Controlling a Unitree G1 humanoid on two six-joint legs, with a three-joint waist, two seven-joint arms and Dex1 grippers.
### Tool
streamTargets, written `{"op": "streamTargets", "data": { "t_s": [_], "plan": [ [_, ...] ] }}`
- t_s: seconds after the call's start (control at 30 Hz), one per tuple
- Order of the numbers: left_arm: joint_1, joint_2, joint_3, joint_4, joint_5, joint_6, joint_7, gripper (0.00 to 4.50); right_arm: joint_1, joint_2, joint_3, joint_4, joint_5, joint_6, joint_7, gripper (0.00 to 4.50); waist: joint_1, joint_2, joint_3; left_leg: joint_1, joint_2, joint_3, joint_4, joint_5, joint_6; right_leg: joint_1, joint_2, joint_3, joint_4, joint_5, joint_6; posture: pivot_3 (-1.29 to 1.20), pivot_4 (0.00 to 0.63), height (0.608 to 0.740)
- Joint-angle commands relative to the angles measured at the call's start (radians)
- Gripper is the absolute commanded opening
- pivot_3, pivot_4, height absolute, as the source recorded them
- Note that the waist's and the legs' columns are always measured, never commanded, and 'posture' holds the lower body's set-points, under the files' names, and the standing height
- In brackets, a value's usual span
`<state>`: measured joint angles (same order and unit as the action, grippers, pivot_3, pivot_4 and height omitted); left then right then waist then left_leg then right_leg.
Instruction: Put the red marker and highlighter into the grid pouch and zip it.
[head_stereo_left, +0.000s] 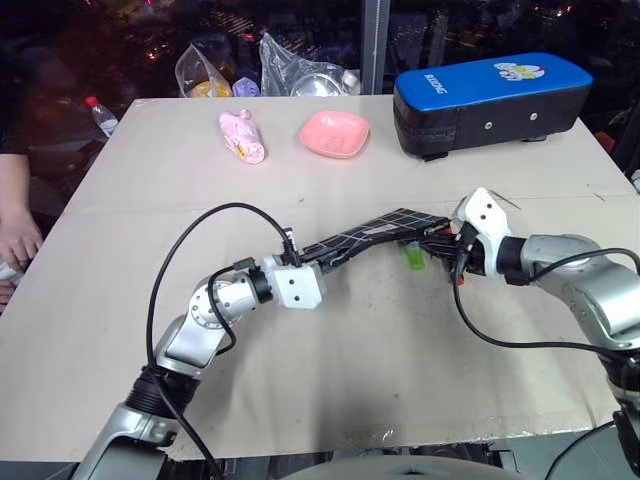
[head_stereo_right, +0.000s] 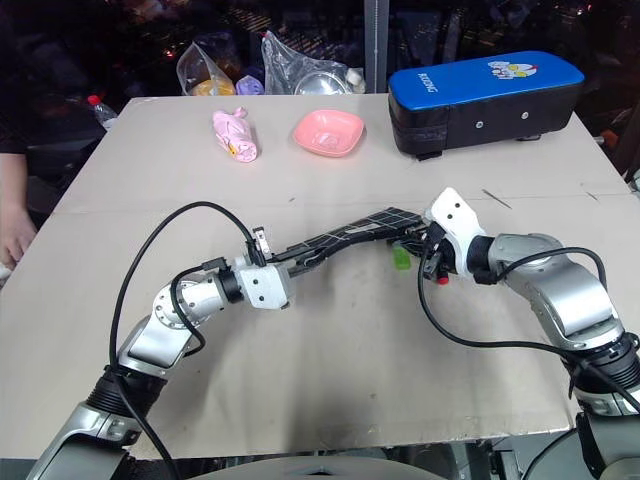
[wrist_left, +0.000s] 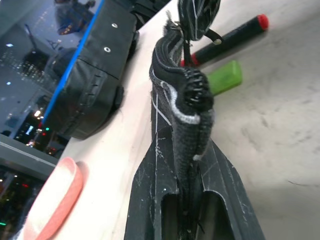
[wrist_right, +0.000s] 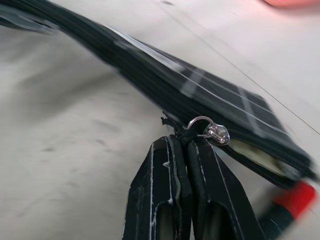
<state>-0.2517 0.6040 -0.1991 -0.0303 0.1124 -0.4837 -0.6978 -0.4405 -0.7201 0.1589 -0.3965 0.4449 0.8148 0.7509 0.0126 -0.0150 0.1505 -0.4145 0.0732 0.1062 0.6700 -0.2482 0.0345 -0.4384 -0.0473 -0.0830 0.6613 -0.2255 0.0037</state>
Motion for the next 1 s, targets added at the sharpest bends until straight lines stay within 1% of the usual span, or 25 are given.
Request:
{"op": "streamTargets", "data": {
  "t_s": [0.03, 0.2, 0.4, 0.53, 0.73, 1.0],
  "plan": [
    [-0.002, -0.001, 0.001, -0.038, -0.025, -0.002, -0.012, 0.00, -0.014, 0.017, 0.012, -0.066, 0.015, -0.020, 0.026, 0.04, 0.000, 0.000, 0.000, 0.000, 0.000, 0.000, 0.000, 0.000, 0.000, 0.000, 0.000, 0.000, 0.000, 0.000, 0.000, 0.00, 0.150, 0.740],
    [-0.002, -0.007, -0.003, -0.035, -0.026, -0.001, -0.022, 0.00, -0.036, 0.050, 0.035, -0.098, 0.020, -0.004, 0.025, 0.04, 0.000, 0.000, 0.000, 0.000, 0.000, 0.000, 0.000, 0.000, 0.000, 0.000, 0.000, 0.000, 0.000, 0.000, 0.000, 0.00, 0.150, 0.740],
    [0.002, -0.007, -0.007, -0.032, -0.031, -0.001, -0.036, 0.00, -0.064, 0.064, 0.047, -0.100, 0.007, -0.003, 0.030, 0.04, 0.000, 0.000, 0.000, 0.000, 0.000, 0.000, 0.000, 0.000, 0.000, 0.000, 0.000, 0.000, 0.000, 0.001, -0.001, 0.00, 0.150, 0.740],
    [-0.003, -0.013, -0.015, -0.026, -0.030, -0.002, -0.044, 0.00, -0.102, 0.065, 0.091, -0.121, -0.005, -0.005, 0.051, 0.04, 0.000, 0.000, 0.000, 0.000, 0.000, 0.000, 0.000, 0.000, 0.000, 0.000, 0.000, 0.000, 0.000, 0.001, -0.002, 0.00, 0.150, 0.740],
    [-0.014, -0.029, -0.018, -0.018, -0.023, 0.002, -0.042, 0.00, -0.120, 0.076, 0.152, -0.146, -0.019, -0.011, 0.070, 0.04, 0.000, 0.000, 0.000, 0.000, 0.000, 0.000, 0.000, 0.000, 0.000, 0.000, 0.000, 0.000, 0.000, 0.001, -0.003, 0.00, 0.150, 0.740],
    [-0.017, -0.046, -0.012, -0.011, -0.019, 0.008, -0.036, 0.00, -0.145, 0.114, 0.222, -0.174, -0.034, -0.003, 0.079, 0.04, 0.000, 0.000, 0.000, 0.000, 0.000, 0.000, 0.000, 0.000, 0.000, 0.000, 0.000, 0.000, 0.000, 0.002, -0.003, 0.00, 0.150, 0.740]
  ]
}}
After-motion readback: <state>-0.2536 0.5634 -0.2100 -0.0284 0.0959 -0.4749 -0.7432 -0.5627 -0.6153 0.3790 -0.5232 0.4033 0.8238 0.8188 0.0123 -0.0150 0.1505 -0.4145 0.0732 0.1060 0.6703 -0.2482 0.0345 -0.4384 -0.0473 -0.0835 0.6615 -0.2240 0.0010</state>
